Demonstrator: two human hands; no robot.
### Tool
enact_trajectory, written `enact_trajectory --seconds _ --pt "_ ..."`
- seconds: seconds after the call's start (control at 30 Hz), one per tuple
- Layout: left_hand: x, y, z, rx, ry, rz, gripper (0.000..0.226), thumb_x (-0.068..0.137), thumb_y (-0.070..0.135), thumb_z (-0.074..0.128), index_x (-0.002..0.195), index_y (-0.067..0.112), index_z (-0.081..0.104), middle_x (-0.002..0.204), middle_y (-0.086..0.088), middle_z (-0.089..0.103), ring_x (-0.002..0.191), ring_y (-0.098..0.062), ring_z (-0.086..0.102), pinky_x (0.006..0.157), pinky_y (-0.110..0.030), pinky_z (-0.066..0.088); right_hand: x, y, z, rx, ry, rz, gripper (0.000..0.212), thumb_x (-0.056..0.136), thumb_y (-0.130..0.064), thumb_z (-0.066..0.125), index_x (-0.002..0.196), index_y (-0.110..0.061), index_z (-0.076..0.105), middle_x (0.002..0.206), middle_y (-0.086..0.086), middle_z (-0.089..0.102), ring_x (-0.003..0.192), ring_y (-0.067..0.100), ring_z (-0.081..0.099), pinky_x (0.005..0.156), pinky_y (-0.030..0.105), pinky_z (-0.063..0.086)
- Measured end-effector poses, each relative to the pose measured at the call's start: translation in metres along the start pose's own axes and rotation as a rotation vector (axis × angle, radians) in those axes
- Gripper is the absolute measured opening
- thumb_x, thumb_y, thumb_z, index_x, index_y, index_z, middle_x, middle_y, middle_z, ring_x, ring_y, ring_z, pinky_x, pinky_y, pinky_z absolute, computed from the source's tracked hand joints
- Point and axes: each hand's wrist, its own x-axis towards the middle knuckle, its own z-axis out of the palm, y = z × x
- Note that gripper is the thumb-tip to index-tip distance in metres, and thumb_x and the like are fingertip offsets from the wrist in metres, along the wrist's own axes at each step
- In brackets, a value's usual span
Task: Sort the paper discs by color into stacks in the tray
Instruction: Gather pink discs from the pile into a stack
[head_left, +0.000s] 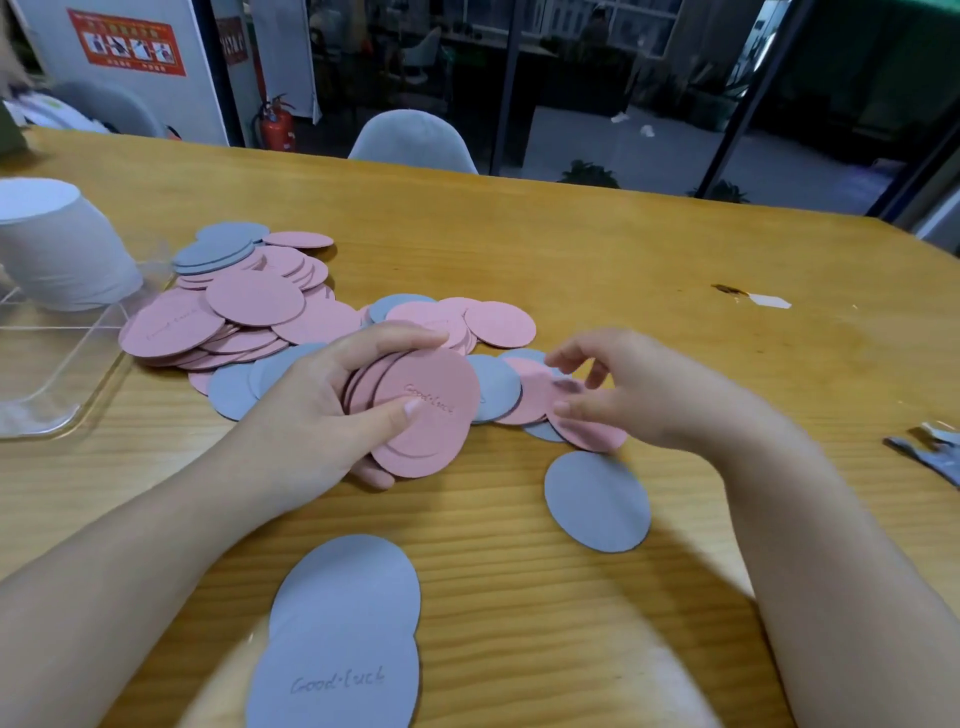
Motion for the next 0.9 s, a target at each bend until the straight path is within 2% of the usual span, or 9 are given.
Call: enact_trajectory --seconds 0.17,0.33,0.43,0.53,0.73,0.83,0.9 --pt "-0.001 0.002 0.000 -0.038 -0.017 0.012 0.052 0.084 -0.002 0.062 0.097 0.048 0.067 0.106 0.033 0.057 0.082 -0.009 0.066 0.050 -0.027 0.057 -0.001 0.016 -0.004 -0.034 -0.126 0.155 0.060 0.077 -0.036 0.074 0.131 -0.031 0.048 0.126 -0.014 0.051 0.104 0.008 0.048 0.083 0.024 0.036" --pt "-0.001 0.000 0.000 -0.046 -0.012 0.009 0.057 0.083 -0.008 0.062 0.093 0.048 0.069 0.111 0.029 0.057 0.094 -0.008 0.065 0.056 -0.030 0.059 0.000 0.014 -0.001 -0.011 -0.080 0.179 0.069 0.072 -0.034 0.078 0.131 -0.027 0.044 0.115 -0.006 0.045 0.094 0.011 0.048 0.070 0.021 0.039" --pt "0.000 0.000 0.000 -0.054 -0.013 0.001 0.056 0.082 -0.007 0.062 0.093 0.047 0.069 0.112 0.028 0.057 0.096 -0.008 0.064 0.056 -0.030 0.059 0.004 0.011 0.000 0.022 0.023 0.148 0.065 0.073 -0.033 0.077 0.130 -0.025 0.045 0.108 -0.006 0.043 0.078 0.002 0.045 0.057 0.013 0.032" --pt "0.000 0.000 0.000 -0.067 -0.011 -0.009 0.057 0.083 -0.007 0.062 0.093 0.048 0.069 0.112 0.029 0.057 0.095 -0.008 0.064 0.056 -0.031 0.058 0.010 0.004 0.009 0.076 0.056 0.117 0.063 0.075 -0.036 0.076 0.129 -0.023 0.048 0.105 -0.005 0.045 0.070 0.000 0.043 0.053 0.014 0.032" --pt "-0.001 0.001 0.001 -0.082 -0.009 -0.006 0.056 0.083 -0.008 0.061 0.092 0.047 0.069 0.110 0.031 0.056 0.096 -0.007 0.064 0.054 -0.029 0.058 0.016 -0.002 0.017 0.179 0.001 0.163 0.062 0.073 -0.037 0.078 0.123 -0.012 0.052 0.102 -0.002 0.048 0.079 0.013 0.049 0.055 0.018 0.035" --pt "-0.001 0.001 0.001 -0.085 -0.009 -0.008 0.054 0.083 -0.008 0.061 0.092 0.045 0.069 0.109 0.032 0.056 0.096 -0.007 0.064 0.054 -0.029 0.058 0.014 -0.004 0.018 0.210 0.020 0.179 0.054 0.073 -0.035 0.078 0.112 -0.015 0.048 0.106 -0.001 0.052 0.081 0.013 0.051 0.055 0.021 0.037" --pt "-0.001 0.001 0.001 -0.091 -0.007 -0.014 0.054 0.083 -0.008 0.061 0.091 0.045 0.069 0.109 0.030 0.057 0.094 -0.007 0.064 0.055 -0.030 0.058 0.013 -0.004 0.018 0.236 0.038 0.181 0.045 0.075 -0.034 0.077 0.105 -0.019 0.046 0.097 -0.004 0.054 0.078 0.011 0.051 0.056 0.022 0.036"
